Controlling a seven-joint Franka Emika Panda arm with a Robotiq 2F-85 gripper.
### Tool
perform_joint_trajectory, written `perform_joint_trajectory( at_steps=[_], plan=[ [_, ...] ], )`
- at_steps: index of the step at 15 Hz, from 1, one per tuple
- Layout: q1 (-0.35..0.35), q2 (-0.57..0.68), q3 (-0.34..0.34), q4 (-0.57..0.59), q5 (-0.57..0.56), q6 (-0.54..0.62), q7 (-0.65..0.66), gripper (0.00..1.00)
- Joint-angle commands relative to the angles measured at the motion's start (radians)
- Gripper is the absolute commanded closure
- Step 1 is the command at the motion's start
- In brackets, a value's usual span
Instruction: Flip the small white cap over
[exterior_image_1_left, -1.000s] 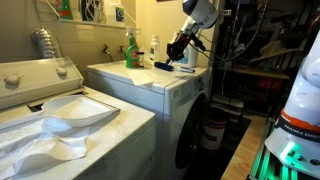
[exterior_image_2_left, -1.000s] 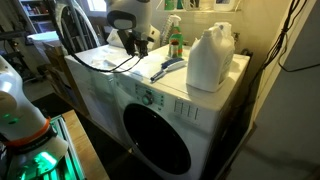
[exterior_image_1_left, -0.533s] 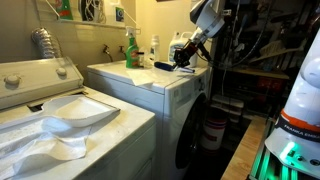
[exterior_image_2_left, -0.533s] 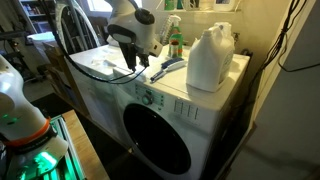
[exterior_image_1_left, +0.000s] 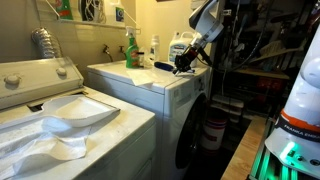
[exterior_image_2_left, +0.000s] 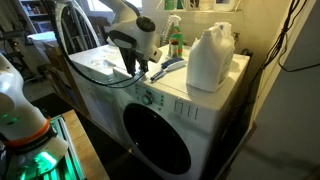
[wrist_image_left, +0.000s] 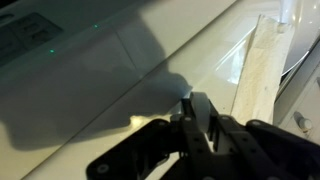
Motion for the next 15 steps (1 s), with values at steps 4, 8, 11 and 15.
perform_joint_trajectory(
  at_steps=[4, 8, 11, 15],
  plan=[
    [0.002, 0.016, 0.021, -0.001, -0.020, 0.042, 0.013, 0.42],
    [0.004, 0.015, 0.031, 0.004, -0.030, 0.055, 0.024, 0.26],
    [0.004, 0.019, 0.034, 0.004, -0.054, 0.069, 0.041, 0.30],
    [0.005, 0.033, 0.038, 0.003, -0.143, 0.091, 0.116, 0.27]
  ],
)
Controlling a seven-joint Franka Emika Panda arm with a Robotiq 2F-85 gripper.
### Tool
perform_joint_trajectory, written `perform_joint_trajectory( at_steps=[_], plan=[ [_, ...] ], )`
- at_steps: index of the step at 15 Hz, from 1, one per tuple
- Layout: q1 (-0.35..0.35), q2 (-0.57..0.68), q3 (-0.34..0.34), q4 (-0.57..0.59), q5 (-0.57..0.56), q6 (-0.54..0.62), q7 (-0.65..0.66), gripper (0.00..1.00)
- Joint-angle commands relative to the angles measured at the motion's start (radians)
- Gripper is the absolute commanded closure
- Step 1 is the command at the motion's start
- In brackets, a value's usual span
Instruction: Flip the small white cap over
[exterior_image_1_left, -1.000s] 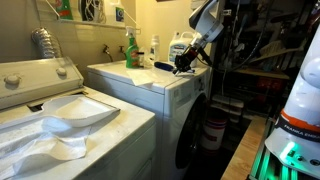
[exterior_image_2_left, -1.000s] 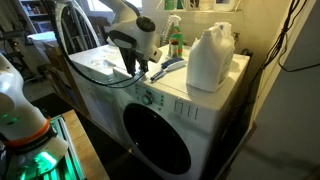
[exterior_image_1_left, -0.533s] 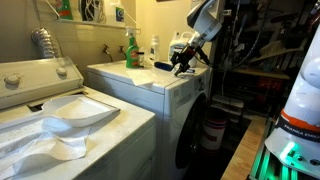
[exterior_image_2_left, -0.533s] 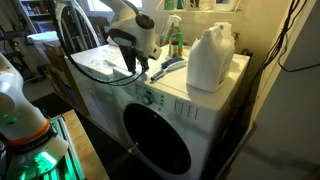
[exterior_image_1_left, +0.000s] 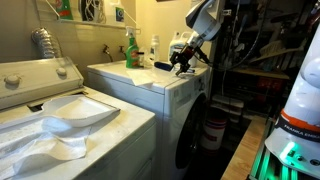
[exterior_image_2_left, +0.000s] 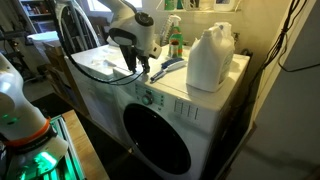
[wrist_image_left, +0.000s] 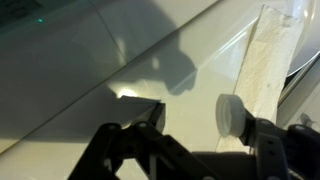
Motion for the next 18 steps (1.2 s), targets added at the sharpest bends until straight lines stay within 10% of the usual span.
perform_joint_trajectory(
  at_steps=[1, 18],
  plan=[
    [-0.001, 0.031, 0.003, -0.016, -0.109, 0.039, 0.085, 0.24],
    [0.013, 0.057, 0.026, 0.012, -0.497, 0.025, 0.372, 0.03]
  ],
)
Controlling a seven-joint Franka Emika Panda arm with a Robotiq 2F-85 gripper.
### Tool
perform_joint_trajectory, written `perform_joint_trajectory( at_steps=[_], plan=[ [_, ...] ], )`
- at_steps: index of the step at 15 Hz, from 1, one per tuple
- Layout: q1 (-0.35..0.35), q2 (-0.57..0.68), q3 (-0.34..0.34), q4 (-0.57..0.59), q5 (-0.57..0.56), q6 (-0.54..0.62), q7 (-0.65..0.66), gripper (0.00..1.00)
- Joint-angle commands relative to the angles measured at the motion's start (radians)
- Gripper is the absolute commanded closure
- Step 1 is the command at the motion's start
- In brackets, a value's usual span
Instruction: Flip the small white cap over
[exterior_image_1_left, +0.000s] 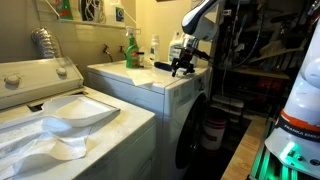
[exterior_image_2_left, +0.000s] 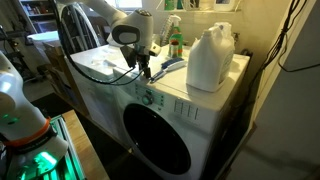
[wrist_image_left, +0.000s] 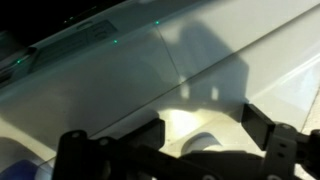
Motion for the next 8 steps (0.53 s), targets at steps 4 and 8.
perform_joint_trajectory(
  at_steps=[4, 8],
  plan=[
    [0.007, -0.045, 0.008, 0.007, -0.126, -0.059, 0.059, 0.00],
    [0.021, -0.109, 0.025, 0.047, -0.224, -0.145, 0.086, 0.00]
  ],
)
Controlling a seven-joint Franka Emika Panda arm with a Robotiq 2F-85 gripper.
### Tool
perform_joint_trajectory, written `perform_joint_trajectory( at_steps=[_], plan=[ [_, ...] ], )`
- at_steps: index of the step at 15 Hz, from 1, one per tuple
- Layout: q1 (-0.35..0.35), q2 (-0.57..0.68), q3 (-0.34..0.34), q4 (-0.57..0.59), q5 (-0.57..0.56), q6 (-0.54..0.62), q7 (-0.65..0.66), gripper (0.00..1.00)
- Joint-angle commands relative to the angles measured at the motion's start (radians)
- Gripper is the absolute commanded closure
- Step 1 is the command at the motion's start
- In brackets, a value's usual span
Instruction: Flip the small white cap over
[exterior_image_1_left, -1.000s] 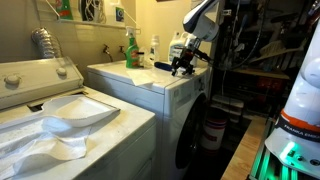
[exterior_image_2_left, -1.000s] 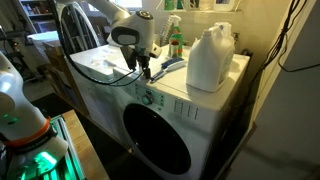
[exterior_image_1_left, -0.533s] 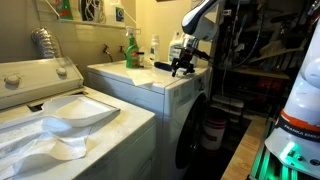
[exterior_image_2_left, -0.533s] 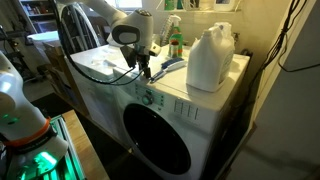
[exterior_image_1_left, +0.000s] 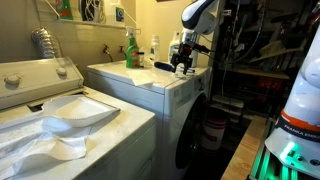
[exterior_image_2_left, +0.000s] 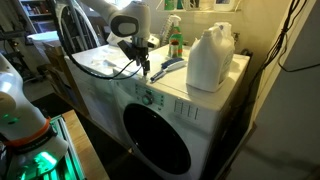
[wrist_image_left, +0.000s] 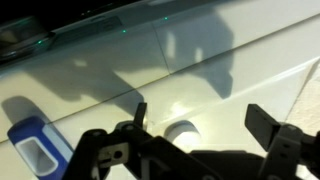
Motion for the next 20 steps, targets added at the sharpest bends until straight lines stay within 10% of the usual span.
perform_joint_trajectory(
  at_steps=[1, 10, 20],
  plan=[
    [0.013, -0.081, 0.010, 0.025, -0.116, -0.102, 0.063, 0.00],
    [0.018, -0.255, 0.054, 0.153, -0.302, -0.479, 0.238, 0.00],
    [0.019, -0.356, 0.051, 0.172, -0.316, -0.609, 0.195, 0.00]
  ],
)
